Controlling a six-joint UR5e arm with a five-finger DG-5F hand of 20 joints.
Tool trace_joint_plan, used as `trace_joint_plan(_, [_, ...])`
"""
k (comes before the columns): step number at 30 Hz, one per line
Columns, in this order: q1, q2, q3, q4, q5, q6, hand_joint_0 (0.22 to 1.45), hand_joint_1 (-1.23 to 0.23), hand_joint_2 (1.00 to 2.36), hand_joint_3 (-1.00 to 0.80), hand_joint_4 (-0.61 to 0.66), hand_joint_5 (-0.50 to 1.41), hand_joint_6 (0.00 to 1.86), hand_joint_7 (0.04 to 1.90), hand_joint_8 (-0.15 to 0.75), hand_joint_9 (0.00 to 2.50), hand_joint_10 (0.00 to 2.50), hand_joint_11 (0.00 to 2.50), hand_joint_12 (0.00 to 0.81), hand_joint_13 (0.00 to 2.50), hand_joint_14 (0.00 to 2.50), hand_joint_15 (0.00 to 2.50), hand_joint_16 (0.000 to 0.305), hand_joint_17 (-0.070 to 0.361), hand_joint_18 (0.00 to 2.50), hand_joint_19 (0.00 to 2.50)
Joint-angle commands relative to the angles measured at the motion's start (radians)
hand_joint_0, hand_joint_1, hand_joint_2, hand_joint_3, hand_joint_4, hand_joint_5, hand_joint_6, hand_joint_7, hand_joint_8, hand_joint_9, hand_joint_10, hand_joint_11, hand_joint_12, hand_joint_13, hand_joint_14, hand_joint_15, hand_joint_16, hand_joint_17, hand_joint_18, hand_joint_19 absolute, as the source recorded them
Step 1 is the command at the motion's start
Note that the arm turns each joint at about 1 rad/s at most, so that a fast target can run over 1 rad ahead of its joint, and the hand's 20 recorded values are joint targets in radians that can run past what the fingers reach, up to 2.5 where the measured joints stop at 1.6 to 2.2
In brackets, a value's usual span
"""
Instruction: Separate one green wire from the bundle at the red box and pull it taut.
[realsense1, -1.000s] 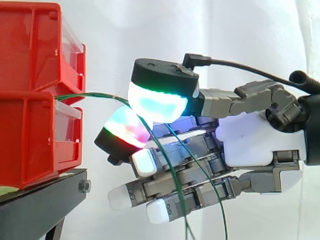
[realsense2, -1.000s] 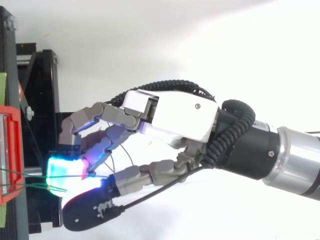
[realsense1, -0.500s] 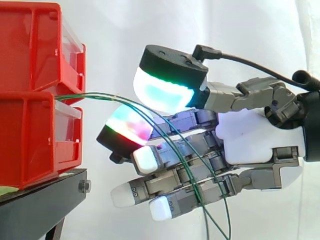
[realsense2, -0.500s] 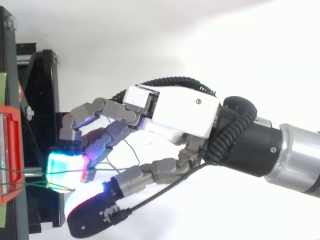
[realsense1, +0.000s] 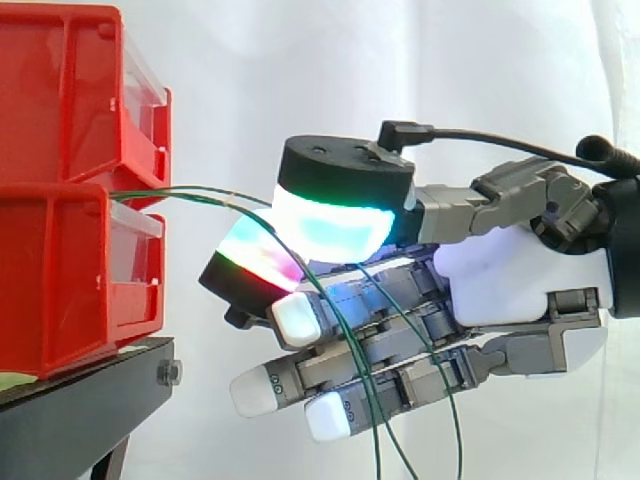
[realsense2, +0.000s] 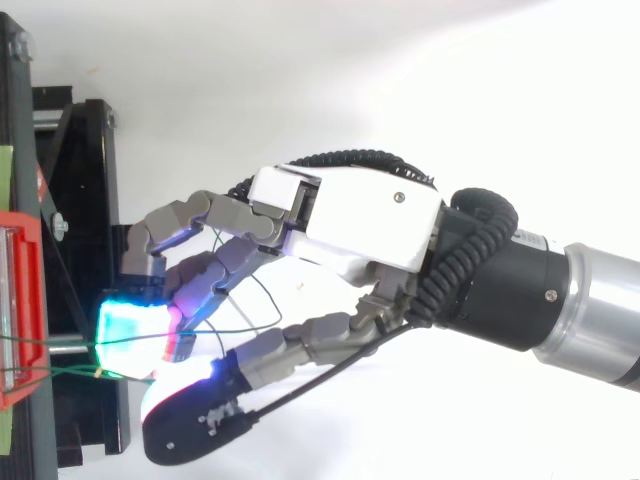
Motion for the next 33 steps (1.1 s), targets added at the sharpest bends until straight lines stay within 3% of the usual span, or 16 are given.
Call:
trace_joint_plan(1, [0.0, 0.0, 0.002, -0.007, -0.006, 0.005, 0.73, -1.01, 1.0, -0.5, 0.09, -0.16, 0.9, 1.05, 0.276, 0.94, 0.02, 0.58, 0.36, 0.67, 0.01, 0.33, 0.051, 0.116, 0.69, 0.46])
trace_joint_plan(3, [-0.002, -0.001, 0.008, -0.017, -0.011, 0.014, 0.7, -1.01, 1.0, -0.5, 0.11, -0.16, 0.9, 1.04, 0.277, 0.95, 0.02, 0.57, 0.36, 0.67, 0.01, 0.34, 0.051, 0.115, 0.69, 0.47])
trace_joint_plan(6, [-0.003, 0.0, 0.01, -0.027, -0.012, 0.019, 0.54, -0.98, 1.0, -0.5, 0.12, -0.16, 0.9, 1.03, 0.283, 0.95, 0.02, 0.58, 0.368, 0.67, 0.02, 0.34, 0.054, 0.121, 0.7, 0.48])
trace_joint_plan(8, [-0.005, 0.0, 0.016, -0.04, -0.014, 0.025, 0.45, -0.86, 1.0, -0.5, 0.14, -0.15, 0.9, 0.99, 0.31, 0.98, 0.02, 0.56, 0.404, 0.69, 0.01, 0.33, 0.061, 0.136, 0.74, 0.48])
trace_joint_plan(10, [-0.006, -0.001, 0.024, -0.064, -0.019, 0.036, 0.45, -0.69, 1.0, -0.5, 0.13, -0.14, 0.89, 1.0, 0.318, 1.0, 0.02, 0.54, 0.409, 0.7, 0.01, 0.34, 0.061, 0.138, 0.75, 0.5])
trace_joint_plan(14, [-0.008, 0.0, 0.036, -0.095, -0.023, 0.053, 0.55, -0.52, 1.0, -0.5, 0.11, -0.13, 0.86, 1.05, 0.295, 1.02, 0.02, 0.54, 0.377, 0.69, 0.01, 0.36, 0.055, 0.123, 0.71, 0.54])
trace_joint_plan(23, [-0.015, 0.0, 0.054, -0.138, -0.025, 0.06, 0.58, -0.64, 1.02, -0.28, 0.13, -0.13, 0.86, 1.12, 0.298, 1.02, 0.02, 0.56, 0.377, 0.68, 0.01, 0.36, 0.054, 0.122, 0.7, 0.56])
trace_joint_plan(30, [-0.017, 0.0, 0.054, -0.139, -0.025, 0.06, 0.59, -0.71, 1.02, -0.28, 0.15, -0.14, 0.88, 1.12, 0.3, 1.02, 0.02, 0.57, 0.376, 0.69, 0.02, 0.37, 0.054, 0.121, 0.71, 0.56])
trace_joint_plan(33, [-0.017, 0.0, 0.056, -0.138, -0.025, 0.06, 0.55, -0.67, 1.01, -0.4, 0.15, -0.14, 0.88, 1.08, 0.303, 1.03, 0.02, 0.57, 0.383, 0.69, 0.01, 0.37, 0.055, 0.124, 0.72, 0.55])
